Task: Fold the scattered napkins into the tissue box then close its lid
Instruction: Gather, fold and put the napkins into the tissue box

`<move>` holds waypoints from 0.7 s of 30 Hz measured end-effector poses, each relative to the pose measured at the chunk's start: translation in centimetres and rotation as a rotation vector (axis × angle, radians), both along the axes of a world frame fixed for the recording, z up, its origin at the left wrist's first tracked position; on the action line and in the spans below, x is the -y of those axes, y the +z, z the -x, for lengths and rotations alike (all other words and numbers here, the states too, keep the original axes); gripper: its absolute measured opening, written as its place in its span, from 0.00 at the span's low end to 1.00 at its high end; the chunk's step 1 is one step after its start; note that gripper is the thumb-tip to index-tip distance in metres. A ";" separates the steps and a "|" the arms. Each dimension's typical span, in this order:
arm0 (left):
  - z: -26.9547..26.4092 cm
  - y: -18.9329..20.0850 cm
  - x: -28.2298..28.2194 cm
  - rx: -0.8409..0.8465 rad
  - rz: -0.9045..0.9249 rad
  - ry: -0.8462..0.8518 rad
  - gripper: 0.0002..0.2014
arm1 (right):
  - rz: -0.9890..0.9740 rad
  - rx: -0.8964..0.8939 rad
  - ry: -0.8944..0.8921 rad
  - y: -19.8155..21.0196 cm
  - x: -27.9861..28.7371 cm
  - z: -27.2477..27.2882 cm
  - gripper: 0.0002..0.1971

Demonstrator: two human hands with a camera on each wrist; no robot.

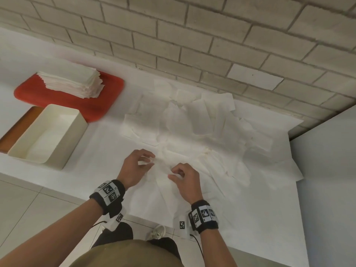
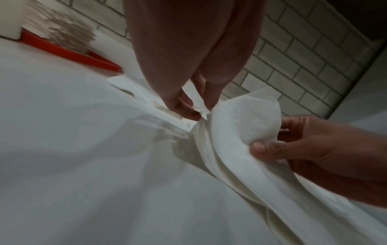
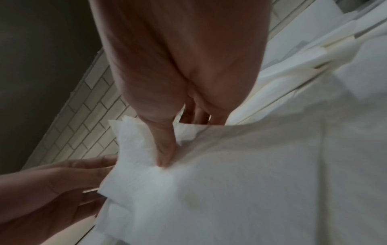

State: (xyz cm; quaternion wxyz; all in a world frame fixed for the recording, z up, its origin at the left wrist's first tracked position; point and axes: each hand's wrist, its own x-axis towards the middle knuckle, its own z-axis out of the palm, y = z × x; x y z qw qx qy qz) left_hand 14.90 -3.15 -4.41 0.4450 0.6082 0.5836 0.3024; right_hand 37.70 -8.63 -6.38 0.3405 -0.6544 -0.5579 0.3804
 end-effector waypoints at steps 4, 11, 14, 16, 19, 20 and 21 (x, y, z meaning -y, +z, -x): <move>1.4 0.5 -0.4 -0.027 0.044 -0.008 0.03 | 0.040 0.166 0.088 -0.3 -0.5 0.7 0.22; 3.9 0.6 0.0 0.032 0.059 -0.052 0.07 | 0.022 0.215 0.065 1.4 -0.6 2.3 0.25; 6.0 2.1 0.2 0.248 0.130 -0.095 0.31 | -0.047 -0.103 0.007 6.3 -0.8 4.2 0.23; 7.3 3.6 0.1 0.356 0.196 -0.151 0.40 | -0.096 -0.276 -0.026 9.6 -1.7 6.5 0.16; 8.3 7.1 -0.2 0.470 0.173 -0.190 0.34 | -0.136 -0.469 -0.107 12.1 -3.6 10.5 0.11; 8.7 8.4 -0.4 0.496 0.150 -0.179 0.29 | -0.126 -0.523 -0.134 12.5 -4.2 12.1 0.11; 9.2 9.6 -0.8 0.528 0.140 -0.153 0.24 | -0.108 -0.567 -0.154 12.5 -4.7 13.7 0.11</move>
